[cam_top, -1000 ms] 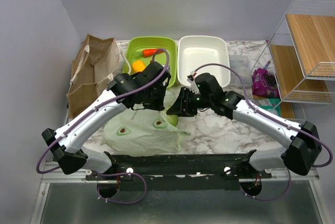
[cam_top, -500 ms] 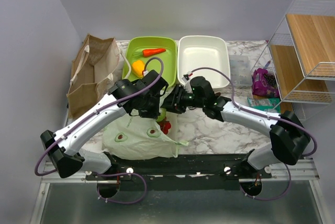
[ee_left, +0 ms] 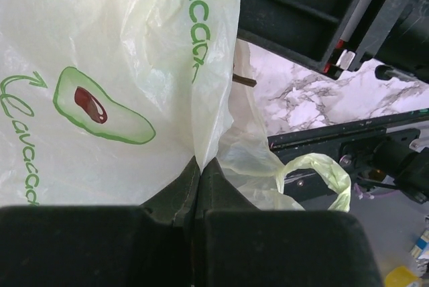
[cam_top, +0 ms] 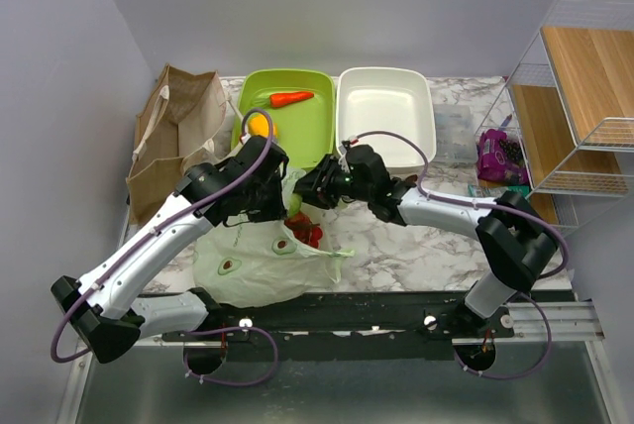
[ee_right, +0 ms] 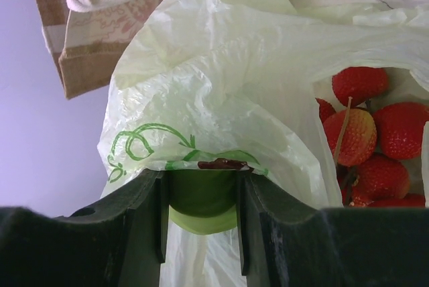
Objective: Place the food into the grocery bag and tie it
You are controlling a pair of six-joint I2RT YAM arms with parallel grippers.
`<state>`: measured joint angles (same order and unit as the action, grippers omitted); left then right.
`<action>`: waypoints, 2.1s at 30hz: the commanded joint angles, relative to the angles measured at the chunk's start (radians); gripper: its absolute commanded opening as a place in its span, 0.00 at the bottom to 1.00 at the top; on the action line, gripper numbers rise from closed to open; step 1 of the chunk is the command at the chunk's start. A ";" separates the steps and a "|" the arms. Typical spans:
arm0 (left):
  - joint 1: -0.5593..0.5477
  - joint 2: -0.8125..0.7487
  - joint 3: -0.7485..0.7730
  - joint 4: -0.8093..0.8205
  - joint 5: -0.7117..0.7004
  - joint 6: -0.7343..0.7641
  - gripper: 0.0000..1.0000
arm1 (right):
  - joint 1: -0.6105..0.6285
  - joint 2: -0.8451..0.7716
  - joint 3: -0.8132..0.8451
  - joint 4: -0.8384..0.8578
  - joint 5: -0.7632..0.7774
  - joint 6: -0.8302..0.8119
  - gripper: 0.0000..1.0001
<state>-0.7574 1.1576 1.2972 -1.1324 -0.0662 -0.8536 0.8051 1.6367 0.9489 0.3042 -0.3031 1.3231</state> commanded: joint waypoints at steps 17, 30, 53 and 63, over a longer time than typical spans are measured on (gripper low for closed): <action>0.109 -0.033 -0.091 0.136 0.109 0.108 0.00 | 0.015 0.095 0.332 -0.426 -0.077 -0.312 0.97; 0.167 0.010 -0.076 0.149 0.149 0.159 0.00 | -0.003 0.077 0.586 -0.740 -0.040 -0.591 1.00; 0.183 -0.102 -0.290 0.047 0.146 0.171 0.00 | -0.097 0.322 1.031 -0.924 0.156 -0.715 0.98; 0.185 -0.110 -0.302 -0.027 0.132 0.151 0.00 | -0.140 0.605 1.221 -0.823 0.089 -0.727 0.99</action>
<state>-0.5777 1.0622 0.9981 -1.1122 0.0654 -0.6941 0.6785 2.1670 2.0995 -0.5823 -0.1761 0.6022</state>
